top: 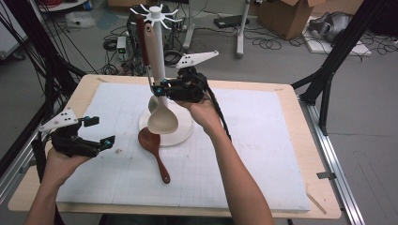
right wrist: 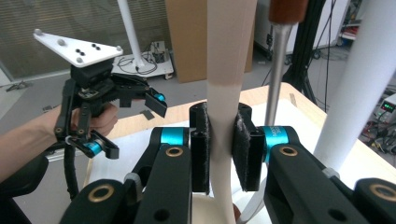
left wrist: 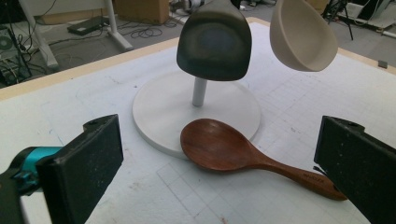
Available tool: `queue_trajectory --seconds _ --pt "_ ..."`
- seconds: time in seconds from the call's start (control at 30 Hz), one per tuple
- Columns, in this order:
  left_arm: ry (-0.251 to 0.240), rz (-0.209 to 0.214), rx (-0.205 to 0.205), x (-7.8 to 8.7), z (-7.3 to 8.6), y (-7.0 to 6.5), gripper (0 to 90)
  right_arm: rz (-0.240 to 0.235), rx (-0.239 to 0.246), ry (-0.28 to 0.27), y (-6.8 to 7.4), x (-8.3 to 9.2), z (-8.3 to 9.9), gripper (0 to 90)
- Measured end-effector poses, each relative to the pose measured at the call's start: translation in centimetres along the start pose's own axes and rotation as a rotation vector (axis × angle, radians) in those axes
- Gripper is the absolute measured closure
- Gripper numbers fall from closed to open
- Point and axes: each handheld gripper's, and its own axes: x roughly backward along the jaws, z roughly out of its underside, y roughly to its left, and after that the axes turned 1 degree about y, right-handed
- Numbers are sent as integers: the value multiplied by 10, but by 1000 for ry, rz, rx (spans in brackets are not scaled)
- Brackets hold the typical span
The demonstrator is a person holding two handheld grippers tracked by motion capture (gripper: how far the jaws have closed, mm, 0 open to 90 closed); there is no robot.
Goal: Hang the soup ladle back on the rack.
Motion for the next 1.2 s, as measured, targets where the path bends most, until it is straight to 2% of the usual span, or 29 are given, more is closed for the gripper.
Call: queue_trajectory --seconds 0.2,0.43,0.7,0.87,0.97,1.2 --pt "2 2 -1 1 1 1 17 22 -16 15 -5 -5 3 785" --pt "4 0 2 2 2 3 17 47 -19 0 -7 -5 5 750" --pt "-2 3 0 5 0 3 17 64 -23 -10 -8 11 7 684" --pt "1 2 2 5 1 5 17 66 -20 -29 -7 24 6 679" --pt "2 2 4 5 2 6 17 66 -19 -40 -5 32 5 701" --pt "5 2 10 6 3 8 17 36 5 -63 2 49 -1 869"
